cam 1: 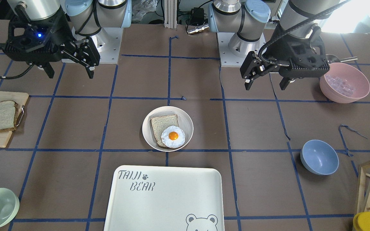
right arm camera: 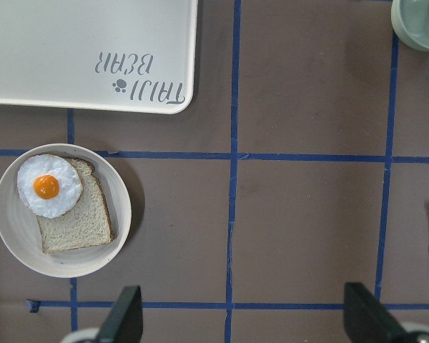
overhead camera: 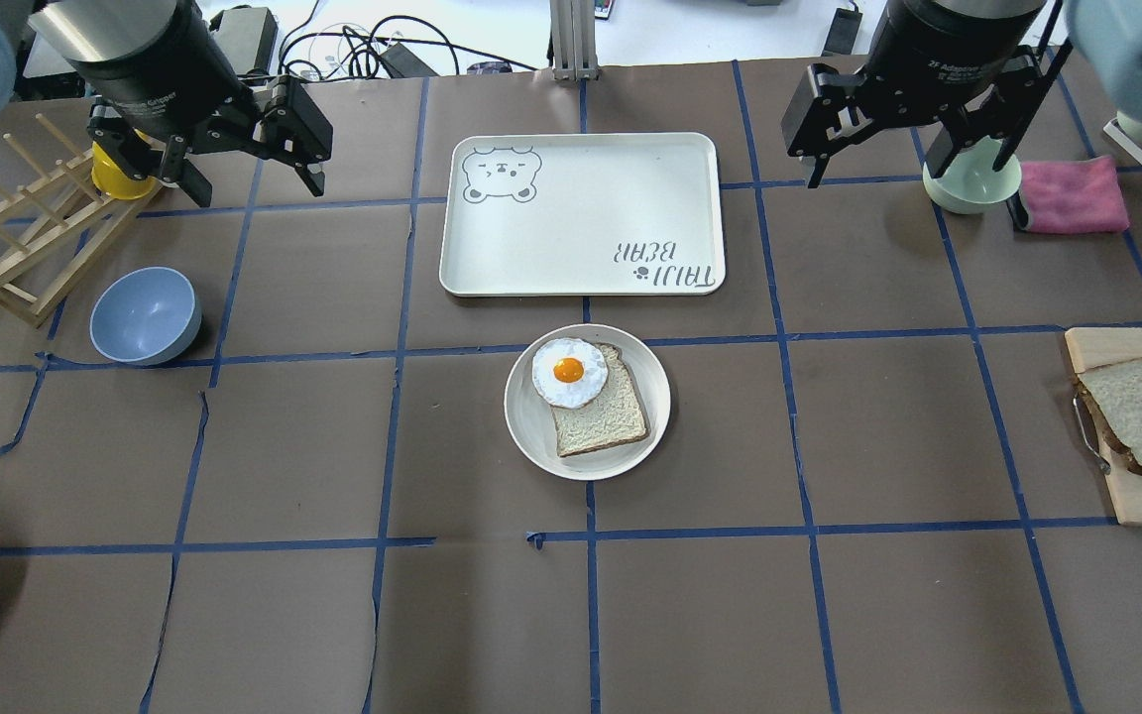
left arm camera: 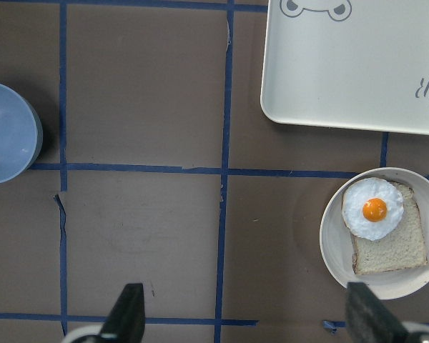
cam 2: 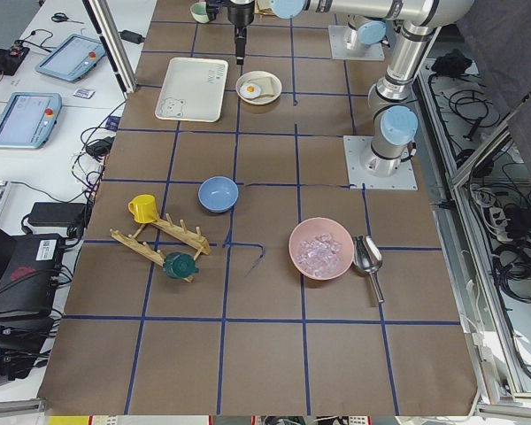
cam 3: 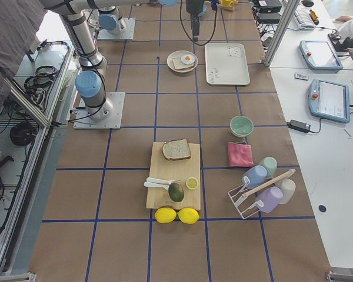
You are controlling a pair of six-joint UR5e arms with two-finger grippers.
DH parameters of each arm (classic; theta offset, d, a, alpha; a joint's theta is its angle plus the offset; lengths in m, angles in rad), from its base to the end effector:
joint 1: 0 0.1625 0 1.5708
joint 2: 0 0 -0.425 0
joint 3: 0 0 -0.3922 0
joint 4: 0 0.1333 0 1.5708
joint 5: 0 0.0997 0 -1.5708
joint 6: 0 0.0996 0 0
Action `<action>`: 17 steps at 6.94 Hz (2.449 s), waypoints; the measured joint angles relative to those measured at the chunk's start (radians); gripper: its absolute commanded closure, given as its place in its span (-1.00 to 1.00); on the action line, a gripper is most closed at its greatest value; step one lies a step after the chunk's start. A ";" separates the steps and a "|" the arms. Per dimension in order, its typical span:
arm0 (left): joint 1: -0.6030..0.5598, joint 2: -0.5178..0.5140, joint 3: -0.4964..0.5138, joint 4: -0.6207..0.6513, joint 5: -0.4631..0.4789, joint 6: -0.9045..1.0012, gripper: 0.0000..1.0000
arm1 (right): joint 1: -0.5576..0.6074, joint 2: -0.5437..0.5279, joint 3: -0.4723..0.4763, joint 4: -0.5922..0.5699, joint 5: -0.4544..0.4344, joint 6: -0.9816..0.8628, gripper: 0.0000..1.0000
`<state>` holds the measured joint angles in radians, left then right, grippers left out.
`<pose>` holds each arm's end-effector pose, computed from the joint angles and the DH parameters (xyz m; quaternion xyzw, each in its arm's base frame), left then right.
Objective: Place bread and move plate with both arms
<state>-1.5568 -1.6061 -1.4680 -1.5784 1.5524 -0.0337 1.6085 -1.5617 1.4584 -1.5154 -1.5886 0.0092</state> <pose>-0.1280 -0.5136 0.5202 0.0236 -0.9992 0.0298 0.0095 0.1502 -0.4930 0.5332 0.0140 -0.9996 0.0241 0.0083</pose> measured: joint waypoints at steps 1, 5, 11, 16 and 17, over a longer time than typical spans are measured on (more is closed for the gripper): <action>0.000 0.000 0.001 0.000 0.000 0.000 -1.00 | 0.000 -0.003 0.000 0.025 0.000 0.003 -1.00; 0.000 0.000 0.002 0.000 0.000 0.000 -1.00 | 0.000 0.001 0.002 0.034 0.003 0.004 -1.00; 0.001 -0.001 0.003 0.000 0.000 -0.001 -1.00 | -0.416 0.022 0.123 0.029 -0.025 -0.353 -0.98; 0.001 -0.002 0.005 0.000 -0.002 0.000 -1.00 | -0.846 0.217 0.260 -0.219 0.083 -0.896 -0.99; 0.001 -0.002 0.005 0.000 -0.002 0.000 -1.00 | -0.887 0.264 0.266 -0.245 0.096 -0.928 -0.97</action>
<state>-1.5554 -1.6076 -1.4633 -1.5781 1.5509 -0.0341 0.7213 -1.2977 1.7244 -1.7607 -1.4928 -0.9192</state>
